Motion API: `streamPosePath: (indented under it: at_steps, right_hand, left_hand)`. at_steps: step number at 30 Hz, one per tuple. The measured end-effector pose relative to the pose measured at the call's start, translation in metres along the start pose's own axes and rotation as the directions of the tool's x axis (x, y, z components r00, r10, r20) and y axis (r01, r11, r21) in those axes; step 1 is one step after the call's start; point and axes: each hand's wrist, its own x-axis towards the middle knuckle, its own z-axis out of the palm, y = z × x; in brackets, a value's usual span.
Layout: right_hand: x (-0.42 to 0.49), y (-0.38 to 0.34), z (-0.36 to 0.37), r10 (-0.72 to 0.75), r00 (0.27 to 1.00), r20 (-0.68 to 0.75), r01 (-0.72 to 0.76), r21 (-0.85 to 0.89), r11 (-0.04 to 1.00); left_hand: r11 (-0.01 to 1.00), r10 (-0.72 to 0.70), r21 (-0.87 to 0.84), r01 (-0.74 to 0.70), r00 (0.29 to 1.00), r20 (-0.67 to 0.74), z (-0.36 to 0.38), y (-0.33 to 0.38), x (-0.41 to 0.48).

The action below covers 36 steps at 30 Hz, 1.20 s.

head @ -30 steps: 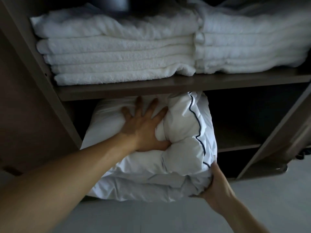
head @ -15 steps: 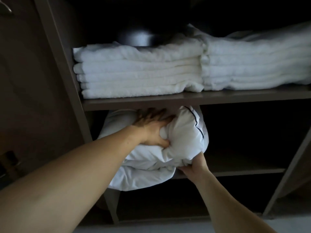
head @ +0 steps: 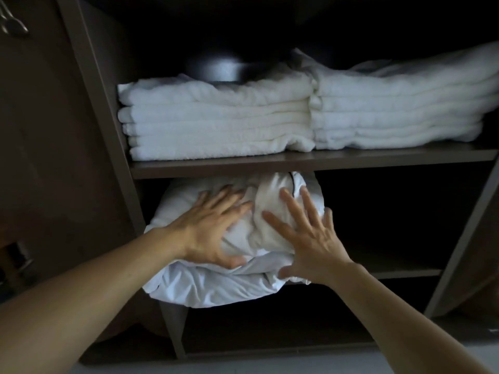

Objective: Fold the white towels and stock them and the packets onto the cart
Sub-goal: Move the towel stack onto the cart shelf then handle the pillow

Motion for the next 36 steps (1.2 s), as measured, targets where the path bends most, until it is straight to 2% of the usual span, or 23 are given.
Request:
streamPosePath:
  at_steps: [2,5,7,9,11,15,20,24,28,36]
  right_hand:
    - [-0.001,0.011,0.003,0.126,0.977,0.173,-0.121,-0.042,0.992]
    - [-0.008,0.022,0.018,0.208,0.942,0.262,-0.224,0.033,0.974]
    - [-0.009,0.02,0.026,0.217,0.939,0.266,-0.247,0.088,0.965]
    - [-0.009,0.016,0.031,0.228,0.936,0.269,-0.268,0.124,0.955]
    - [-0.013,0.015,0.034,0.197,0.931,0.306,-0.25,0.144,0.958]
    - [-0.015,0.014,0.042,0.155,0.928,0.338,-0.211,0.134,0.968]
    - [0.024,0.024,0.062,0.213,0.929,0.301,-0.262,0.133,0.956]
    - [0.06,0.037,0.086,0.222,0.923,0.315,-0.274,0.13,0.953]
    - [0.065,0.038,0.1,0.207,0.914,0.348,-0.264,0.125,0.956]
    - [0.051,0.026,0.08,0.228,0.915,0.332,-0.291,0.153,0.944]
  left_hand:
    - [0.996,-0.03,0.082,0.033,0.999,-0.036,0.011,-0.017,-0.025]
    - [0.98,-0.155,0.106,0.169,0.979,-0.132,0.034,-0.041,-0.049]
    - [0.974,-0.209,0.057,0.218,0.968,-0.138,0.044,-0.047,-0.055]
    - [0.977,-0.201,0.053,0.208,0.972,-0.119,0.048,-0.047,-0.057]
    - [0.98,-0.164,0.105,0.171,0.984,-0.066,0.052,-0.045,-0.058]
    - [0.949,-0.074,0.301,0.092,0.995,-0.069,0.064,-0.046,-0.06]
    - [0.932,-0.167,0.303,0.199,0.977,-0.13,0.073,-0.055,-0.023]
    - [0.862,-0.303,0.397,0.315,0.948,-0.095,0.07,-0.062,0.004]
    - [0.884,-0.353,0.323,0.339,0.936,-0.016,0.076,-0.067,0.009]
    - [0.931,-0.341,0.12,0.345,0.939,-0.052,0.046,-0.063,-0.01]
